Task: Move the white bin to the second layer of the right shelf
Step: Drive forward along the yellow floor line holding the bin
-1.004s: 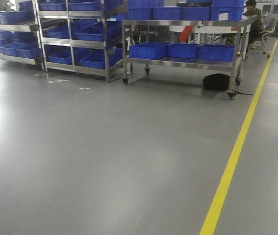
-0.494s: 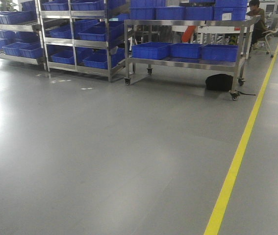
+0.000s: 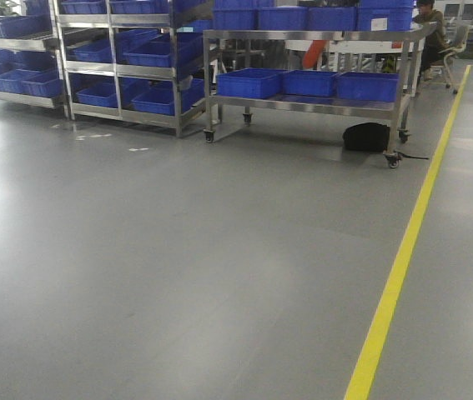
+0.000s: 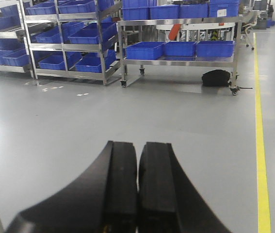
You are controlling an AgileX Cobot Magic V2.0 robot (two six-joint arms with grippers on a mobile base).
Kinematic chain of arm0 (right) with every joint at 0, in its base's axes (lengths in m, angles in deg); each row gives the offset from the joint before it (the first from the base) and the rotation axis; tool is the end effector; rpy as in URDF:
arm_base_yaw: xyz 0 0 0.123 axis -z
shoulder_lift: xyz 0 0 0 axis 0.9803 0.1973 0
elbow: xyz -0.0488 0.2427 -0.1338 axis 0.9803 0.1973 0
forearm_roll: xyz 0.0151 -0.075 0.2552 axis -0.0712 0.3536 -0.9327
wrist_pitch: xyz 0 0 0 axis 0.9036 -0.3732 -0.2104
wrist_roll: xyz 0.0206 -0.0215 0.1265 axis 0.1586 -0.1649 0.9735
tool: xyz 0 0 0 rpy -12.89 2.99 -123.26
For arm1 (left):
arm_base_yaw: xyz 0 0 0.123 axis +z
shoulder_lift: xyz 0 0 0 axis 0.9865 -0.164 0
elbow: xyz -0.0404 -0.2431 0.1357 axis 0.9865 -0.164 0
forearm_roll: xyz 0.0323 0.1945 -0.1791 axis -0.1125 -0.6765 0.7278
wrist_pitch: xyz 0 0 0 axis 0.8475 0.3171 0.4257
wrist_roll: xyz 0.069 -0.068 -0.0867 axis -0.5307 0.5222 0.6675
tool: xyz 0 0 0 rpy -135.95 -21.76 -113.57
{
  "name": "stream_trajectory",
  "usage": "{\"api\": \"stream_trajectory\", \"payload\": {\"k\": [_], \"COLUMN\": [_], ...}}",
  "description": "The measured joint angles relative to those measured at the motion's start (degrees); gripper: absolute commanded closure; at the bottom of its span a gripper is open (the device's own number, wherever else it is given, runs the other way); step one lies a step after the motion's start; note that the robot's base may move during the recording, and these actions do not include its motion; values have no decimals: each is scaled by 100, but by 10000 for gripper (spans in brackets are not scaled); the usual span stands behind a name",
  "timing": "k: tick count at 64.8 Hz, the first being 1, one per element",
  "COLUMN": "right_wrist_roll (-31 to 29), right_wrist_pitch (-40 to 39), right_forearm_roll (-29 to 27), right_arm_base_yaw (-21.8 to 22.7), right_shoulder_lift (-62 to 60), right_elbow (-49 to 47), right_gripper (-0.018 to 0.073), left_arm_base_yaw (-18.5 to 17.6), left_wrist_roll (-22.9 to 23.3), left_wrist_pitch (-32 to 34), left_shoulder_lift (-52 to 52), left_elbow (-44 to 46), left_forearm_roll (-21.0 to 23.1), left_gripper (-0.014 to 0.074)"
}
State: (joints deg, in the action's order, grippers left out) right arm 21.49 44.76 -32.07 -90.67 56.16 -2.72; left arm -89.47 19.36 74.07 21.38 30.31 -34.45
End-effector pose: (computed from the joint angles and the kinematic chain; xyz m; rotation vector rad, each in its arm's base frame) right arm 0.1238 0.0220 0.3064 -0.0342 1.8748 0.2158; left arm 0.1123 -0.0184 0.2034 0.1537 1.5614 -0.0993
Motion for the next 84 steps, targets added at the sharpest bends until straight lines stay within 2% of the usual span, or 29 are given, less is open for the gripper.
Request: {"api": "stream_trajectory", "payload": {"k": [84], "right_wrist_roll": [0], "right_wrist_pitch": [0], "right_forearm_roll": [0], "right_arm_base_yaw": [0], "right_shoulder_lift": [0], "right_elbow": [0], "right_gripper": [508], "left_arm_base_yaw": [0], "left_wrist_roll": [0], "left_wrist_pitch": [0], "left_shoulder_lift": [0], "left_elbow": [0], "left_forearm_roll": [0], "left_gripper": [512]}}
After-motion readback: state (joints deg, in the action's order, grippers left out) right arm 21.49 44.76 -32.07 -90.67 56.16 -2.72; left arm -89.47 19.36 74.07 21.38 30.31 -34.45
